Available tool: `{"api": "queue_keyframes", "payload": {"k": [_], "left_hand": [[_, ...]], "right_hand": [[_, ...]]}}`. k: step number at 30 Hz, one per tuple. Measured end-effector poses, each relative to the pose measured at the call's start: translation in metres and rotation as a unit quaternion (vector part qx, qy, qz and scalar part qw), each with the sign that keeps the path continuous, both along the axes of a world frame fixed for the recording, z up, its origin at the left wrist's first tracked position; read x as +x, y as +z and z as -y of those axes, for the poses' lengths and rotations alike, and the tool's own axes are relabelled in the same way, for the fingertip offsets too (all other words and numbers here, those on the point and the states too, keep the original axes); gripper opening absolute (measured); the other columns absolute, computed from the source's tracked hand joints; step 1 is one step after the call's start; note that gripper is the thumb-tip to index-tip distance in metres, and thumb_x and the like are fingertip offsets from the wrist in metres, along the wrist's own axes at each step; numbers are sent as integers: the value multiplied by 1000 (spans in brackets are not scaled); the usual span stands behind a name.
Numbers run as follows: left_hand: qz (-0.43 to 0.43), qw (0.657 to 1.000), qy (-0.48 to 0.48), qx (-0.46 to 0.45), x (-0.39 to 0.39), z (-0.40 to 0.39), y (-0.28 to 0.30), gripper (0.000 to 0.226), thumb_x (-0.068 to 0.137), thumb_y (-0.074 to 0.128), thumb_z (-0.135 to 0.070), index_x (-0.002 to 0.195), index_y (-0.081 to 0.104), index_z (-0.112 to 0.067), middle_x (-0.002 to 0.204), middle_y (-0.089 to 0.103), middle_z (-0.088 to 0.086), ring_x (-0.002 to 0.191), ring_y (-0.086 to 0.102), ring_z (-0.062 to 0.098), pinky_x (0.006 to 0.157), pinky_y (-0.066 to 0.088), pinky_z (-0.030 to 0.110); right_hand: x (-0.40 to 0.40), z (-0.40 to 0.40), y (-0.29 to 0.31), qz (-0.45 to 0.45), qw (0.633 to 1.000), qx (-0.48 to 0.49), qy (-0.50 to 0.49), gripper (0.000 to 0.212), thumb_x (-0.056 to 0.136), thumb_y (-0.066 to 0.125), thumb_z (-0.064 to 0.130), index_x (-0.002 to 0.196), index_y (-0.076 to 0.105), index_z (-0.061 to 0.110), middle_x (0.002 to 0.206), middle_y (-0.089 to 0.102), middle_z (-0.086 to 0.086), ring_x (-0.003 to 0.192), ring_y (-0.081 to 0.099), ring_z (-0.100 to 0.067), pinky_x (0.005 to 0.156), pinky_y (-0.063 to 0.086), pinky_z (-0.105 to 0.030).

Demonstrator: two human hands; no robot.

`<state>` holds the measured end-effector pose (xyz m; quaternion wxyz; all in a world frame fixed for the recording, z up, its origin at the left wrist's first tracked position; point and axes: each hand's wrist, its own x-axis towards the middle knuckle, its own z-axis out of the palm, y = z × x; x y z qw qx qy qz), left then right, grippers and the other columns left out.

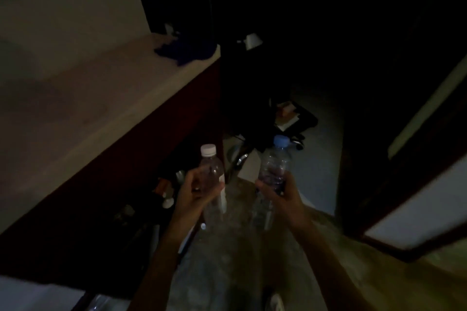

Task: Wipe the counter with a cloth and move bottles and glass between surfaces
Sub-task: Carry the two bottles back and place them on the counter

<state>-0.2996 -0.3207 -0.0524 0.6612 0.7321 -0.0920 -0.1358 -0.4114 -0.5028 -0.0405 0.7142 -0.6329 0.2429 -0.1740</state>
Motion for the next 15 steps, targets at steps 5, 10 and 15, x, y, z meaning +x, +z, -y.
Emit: {"api": "queue_keyframes", "payload": {"k": [5,10,15], "left_hand": [[65,996,54,-16,90,29,77,45,77,78,-8,118,60,-15,108,73,-4,102,70,11,87,58,31],[146,981,125,12,185,34,142,39,78,74,-26,111,62,-8,95,72,-3,88,68,-2,78,51,15],[229,952,202,28,303,21,181,28,84,75,-24,109,65,-16,107,69,4,96,67,13,78,53,22]], "right_hand": [[141,59,66,47,991,-43,120,56,62,80,42,111,55,33,104,67,8,97,67,-8,78,54,-26],[281,73,120,121,971,-61,198,46,72,78,24,112,55,25,104,66,8,92,67,-4,77,54,-21],[418,66,162,170,946,-77,263,43,77,77,23,111,52,30,109,66,6,100,65,-8,85,52,-25]]}}
